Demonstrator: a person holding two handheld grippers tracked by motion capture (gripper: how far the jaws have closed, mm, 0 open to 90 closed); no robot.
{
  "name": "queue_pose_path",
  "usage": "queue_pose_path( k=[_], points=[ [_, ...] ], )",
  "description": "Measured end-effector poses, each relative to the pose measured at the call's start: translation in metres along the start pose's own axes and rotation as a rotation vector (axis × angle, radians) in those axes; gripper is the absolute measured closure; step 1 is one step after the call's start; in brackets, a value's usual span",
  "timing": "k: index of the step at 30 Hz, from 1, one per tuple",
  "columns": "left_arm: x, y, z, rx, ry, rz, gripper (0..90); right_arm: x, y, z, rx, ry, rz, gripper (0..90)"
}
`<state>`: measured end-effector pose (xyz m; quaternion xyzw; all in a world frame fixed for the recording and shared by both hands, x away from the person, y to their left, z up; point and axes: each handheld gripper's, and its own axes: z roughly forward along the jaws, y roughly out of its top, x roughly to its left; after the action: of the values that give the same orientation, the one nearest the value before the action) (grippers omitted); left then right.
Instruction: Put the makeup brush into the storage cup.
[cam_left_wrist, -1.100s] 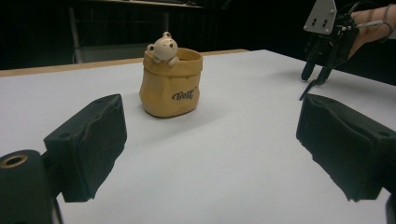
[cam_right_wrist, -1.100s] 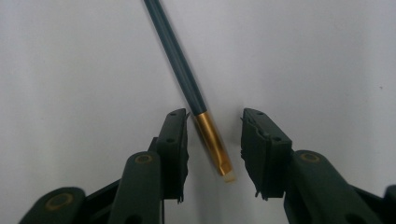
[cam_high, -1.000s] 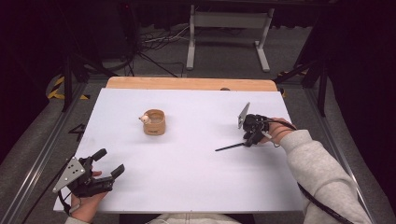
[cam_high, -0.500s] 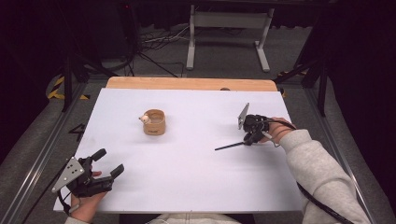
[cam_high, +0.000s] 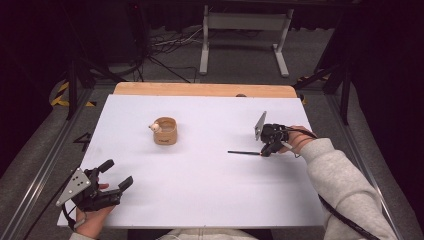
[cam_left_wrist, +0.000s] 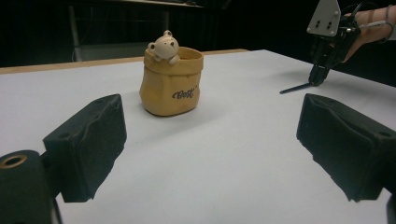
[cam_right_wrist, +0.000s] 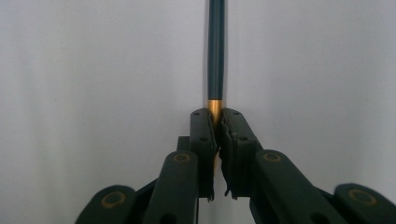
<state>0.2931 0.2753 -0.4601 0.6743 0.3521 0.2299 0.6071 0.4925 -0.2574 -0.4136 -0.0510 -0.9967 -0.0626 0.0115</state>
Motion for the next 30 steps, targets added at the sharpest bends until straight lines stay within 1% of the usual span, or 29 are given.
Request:
queue_pose_path(
  k=[3,7,9,11,13,14,15,18,19,20,22,23,25,26,30],
  points=[
    [0.000,0.000,0.000,0.002,-0.002,0.000,9.1,0.002,0.002,-0.002,-0.003,-0.011,-0.017,84.1],
    [0.000,0.000,0.000,0.008,-0.002,0.004,8.7,0.005,0.005,-0.008,-0.004,-0.027,-0.024,84.1],
    [-0.001,0.000,0.002,0.009,-0.003,-0.006,8.7,0.007,0.009,-0.013,-0.009,-0.034,-0.030,84.1],
    [-0.001,0.001,0.001,0.012,-0.004,-0.002,8.7,0.010,0.012,-0.017,-0.016,-0.048,-0.027,84.2],
    [-0.001,0.001,0.001,0.014,-0.004,-0.002,8.8,0.012,0.016,-0.023,-0.026,-0.059,-0.045,84.2],
    [-0.001,0.001,0.001,0.015,-0.005,-0.001,8.9,0.014,0.018,-0.026,-0.026,-0.063,-0.039,84.2],
    [-0.001,0.001,0.001,0.015,-0.006,-0.002,8.9,0.015,0.019,-0.027,-0.025,-0.068,-0.051,84.2],
    [-0.001,0.001,0.001,0.017,-0.007,0.000,9.1,0.018,0.024,-0.033,-0.036,-0.076,-0.064,84.4],
    [-0.001,0.001,0.001,0.017,-0.007,0.000,9.2,0.020,0.025,-0.035,-0.045,-0.084,-0.069,84.4],
    [-0.001,0.001,0.002,0.018,-0.008,0.000,9.2,0.022,0.027,-0.037,-0.046,-0.084,-0.064,84.4],
    [-0.001,0.001,0.002,0.020,-0.009,0.001,9.2,0.024,0.030,-0.041,-0.058,-0.093,-0.080,84.4],
    [-0.001,0.001,0.002,0.020,-0.009,0.002,9.2,0.026,0.031,-0.042,-0.057,-0.096,-0.076,84.4],
    [-0.001,0.001,0.002,0.021,-0.010,0.003,9.3,0.029,0.035,-0.046,-0.071,-0.099,-0.083,84.4],
    [-0.001,0.001,0.002,0.021,-0.010,0.003,9.3,0.031,0.037,-0.048,-0.067,-0.099,-0.085,84.5],
    [-0.002,0.001,0.002,0.020,-0.009,0.005,9.4,0.040,0.044,-0.054,-0.084,-0.106,-0.105,84.5]
  ],
)
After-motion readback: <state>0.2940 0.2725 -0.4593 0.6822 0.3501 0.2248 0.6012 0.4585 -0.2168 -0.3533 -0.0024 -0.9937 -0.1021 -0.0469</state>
